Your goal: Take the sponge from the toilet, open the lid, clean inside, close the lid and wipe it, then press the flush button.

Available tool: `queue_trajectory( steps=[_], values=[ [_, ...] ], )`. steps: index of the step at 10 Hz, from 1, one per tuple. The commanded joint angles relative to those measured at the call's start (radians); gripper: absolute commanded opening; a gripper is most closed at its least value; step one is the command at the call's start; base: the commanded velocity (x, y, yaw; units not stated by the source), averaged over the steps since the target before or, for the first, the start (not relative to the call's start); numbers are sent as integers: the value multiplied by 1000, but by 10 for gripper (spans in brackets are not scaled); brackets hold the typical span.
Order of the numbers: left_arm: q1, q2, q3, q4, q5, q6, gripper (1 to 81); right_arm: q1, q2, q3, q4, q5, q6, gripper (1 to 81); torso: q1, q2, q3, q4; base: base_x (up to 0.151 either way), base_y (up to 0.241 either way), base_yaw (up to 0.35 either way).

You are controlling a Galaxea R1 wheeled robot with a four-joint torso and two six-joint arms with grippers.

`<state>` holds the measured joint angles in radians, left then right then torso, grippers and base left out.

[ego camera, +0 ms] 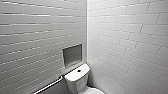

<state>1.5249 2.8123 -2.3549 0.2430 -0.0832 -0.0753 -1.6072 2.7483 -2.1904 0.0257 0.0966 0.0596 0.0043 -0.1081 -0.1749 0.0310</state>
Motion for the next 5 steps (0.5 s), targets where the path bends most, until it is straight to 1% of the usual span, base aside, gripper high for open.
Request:
queue_trajectory(
  steps=[1, 5],
  values=[
    [-31, -10, 14, -2, 51, 8, 811, 23, -11, 11, 10, -64, -4, 10, 0, 0, 0, 0, 103, 0, 0],
    [-31, -10, 14, -4, 51, 8, 811, 17, -13, 6, 6, -63, -4, 10, 0, 0, 0, 0, 103, 0, 0]
  ],
)
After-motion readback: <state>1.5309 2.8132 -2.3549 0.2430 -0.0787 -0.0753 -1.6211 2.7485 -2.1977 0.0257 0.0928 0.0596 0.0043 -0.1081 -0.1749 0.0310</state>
